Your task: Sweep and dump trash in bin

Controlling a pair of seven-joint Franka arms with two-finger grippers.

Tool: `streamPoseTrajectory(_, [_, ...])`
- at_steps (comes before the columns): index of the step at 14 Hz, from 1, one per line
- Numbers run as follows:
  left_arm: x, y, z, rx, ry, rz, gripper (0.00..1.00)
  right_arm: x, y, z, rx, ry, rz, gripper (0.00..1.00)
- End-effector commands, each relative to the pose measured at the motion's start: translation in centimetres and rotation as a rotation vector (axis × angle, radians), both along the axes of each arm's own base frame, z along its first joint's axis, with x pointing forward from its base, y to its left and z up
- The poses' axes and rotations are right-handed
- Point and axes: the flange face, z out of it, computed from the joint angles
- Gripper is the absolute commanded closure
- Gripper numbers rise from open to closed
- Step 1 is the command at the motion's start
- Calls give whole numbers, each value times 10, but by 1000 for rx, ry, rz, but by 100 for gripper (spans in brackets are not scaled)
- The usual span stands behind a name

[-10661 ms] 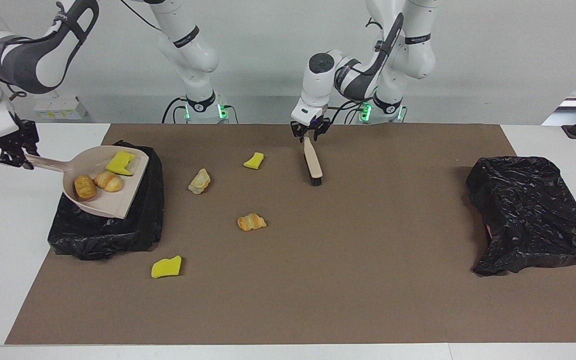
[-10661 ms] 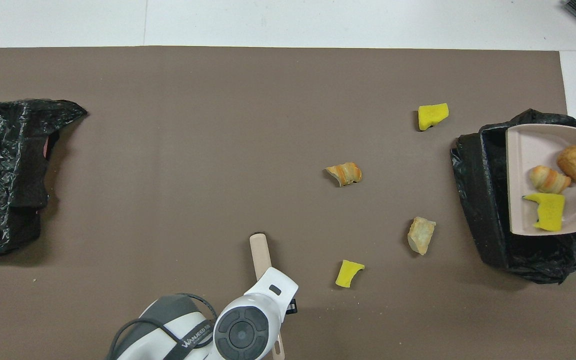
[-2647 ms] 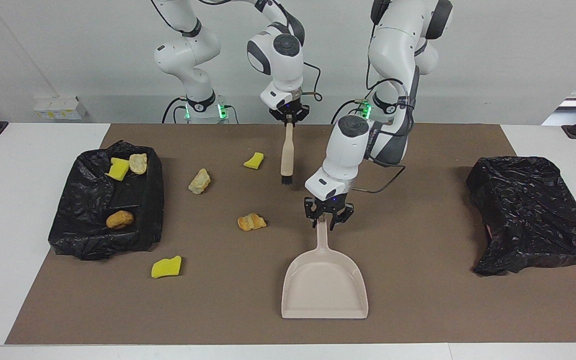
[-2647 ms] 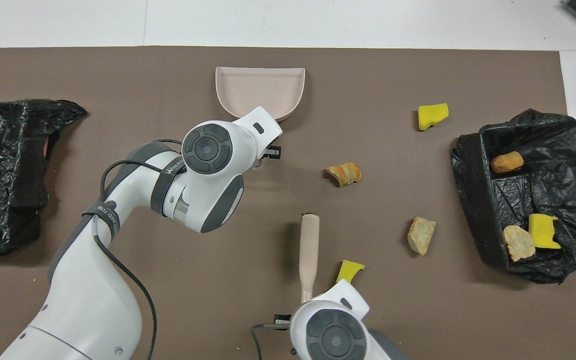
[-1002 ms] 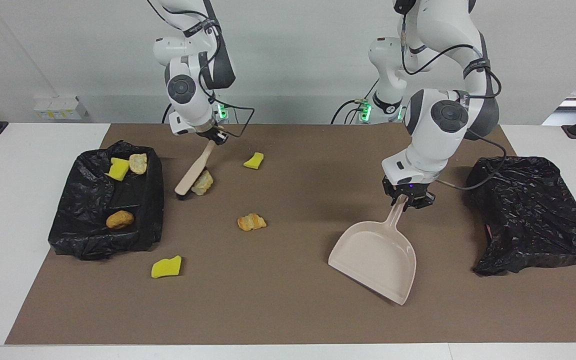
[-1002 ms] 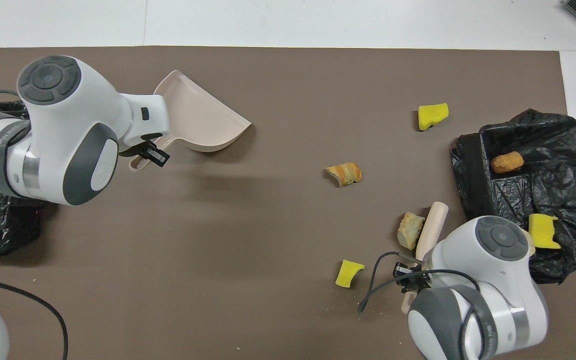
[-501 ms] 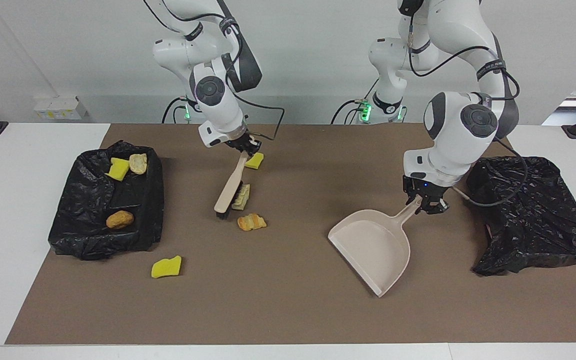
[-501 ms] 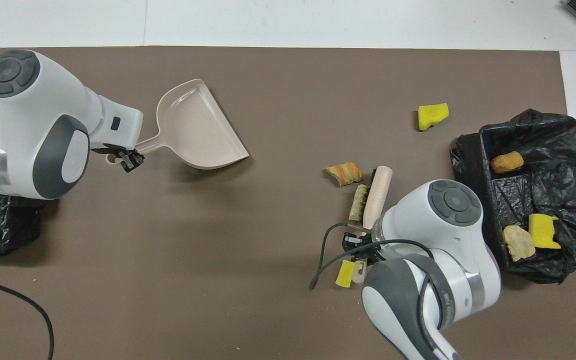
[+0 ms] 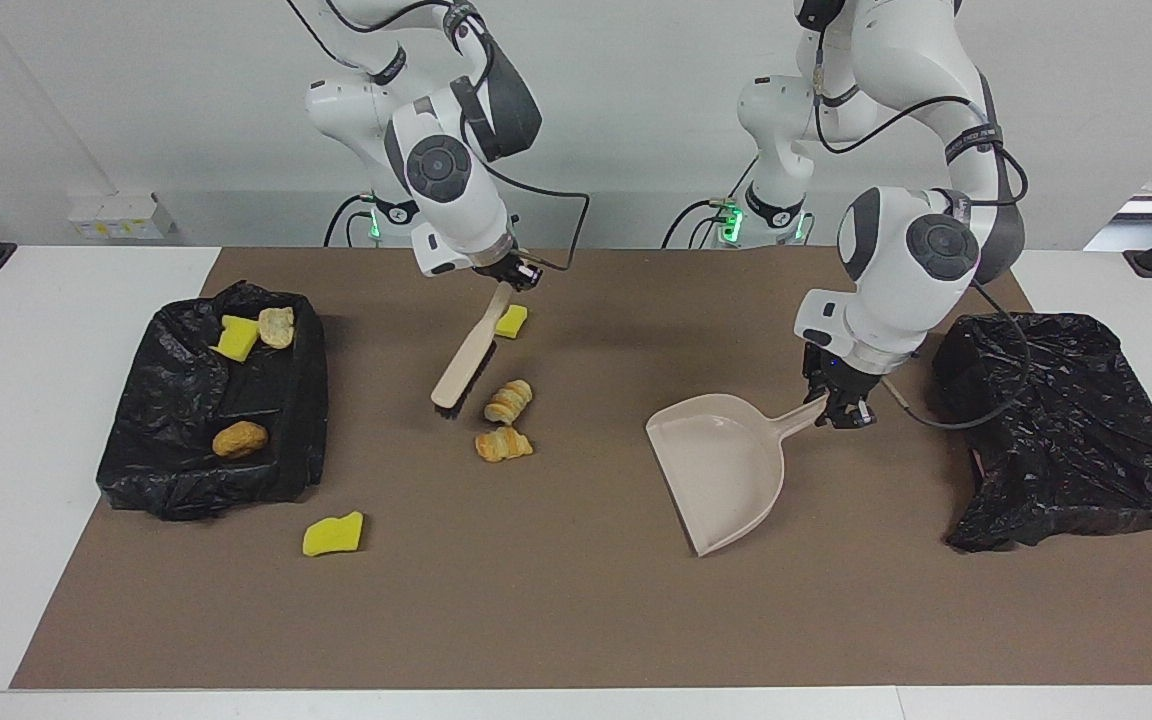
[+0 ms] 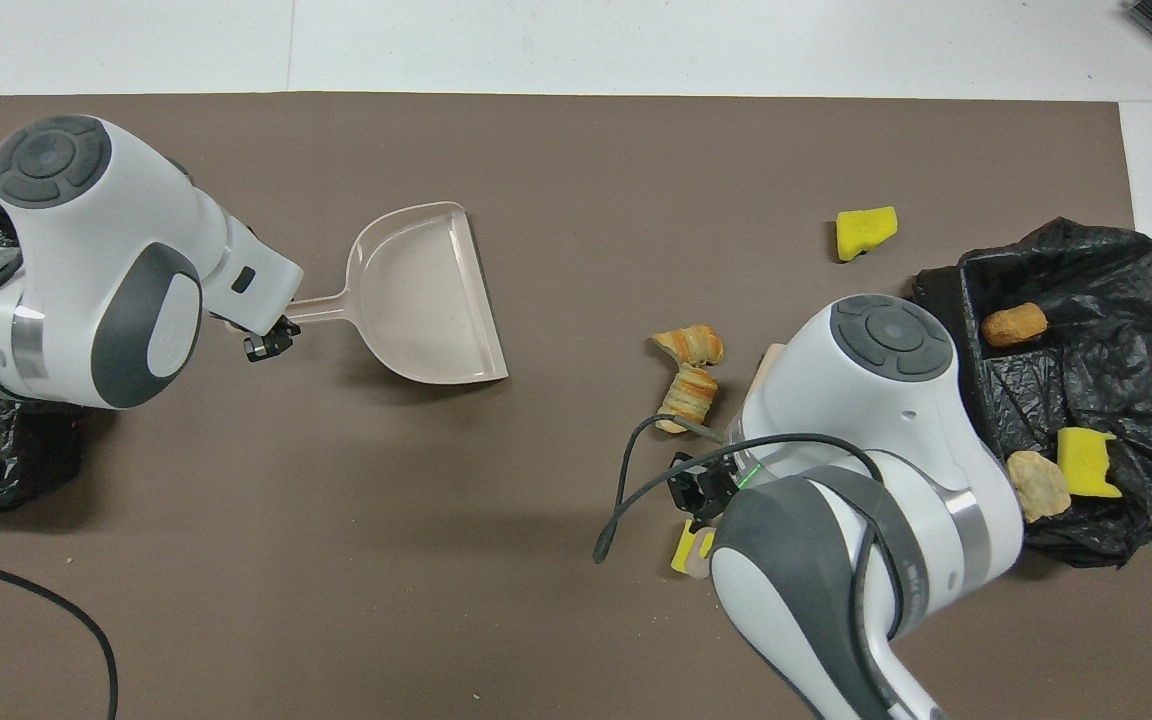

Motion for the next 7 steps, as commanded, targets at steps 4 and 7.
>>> streamPoseTrajectory(4, [-47, -58, -19, -25, -48, -103, 100, -59, 29, 5, -135, 37, -192, 100])
streamPoseTrajectory(7, [-63, -90, -39, -28, -53, -85, 100, -101, 62, -7, -198, -17, -320, 100])
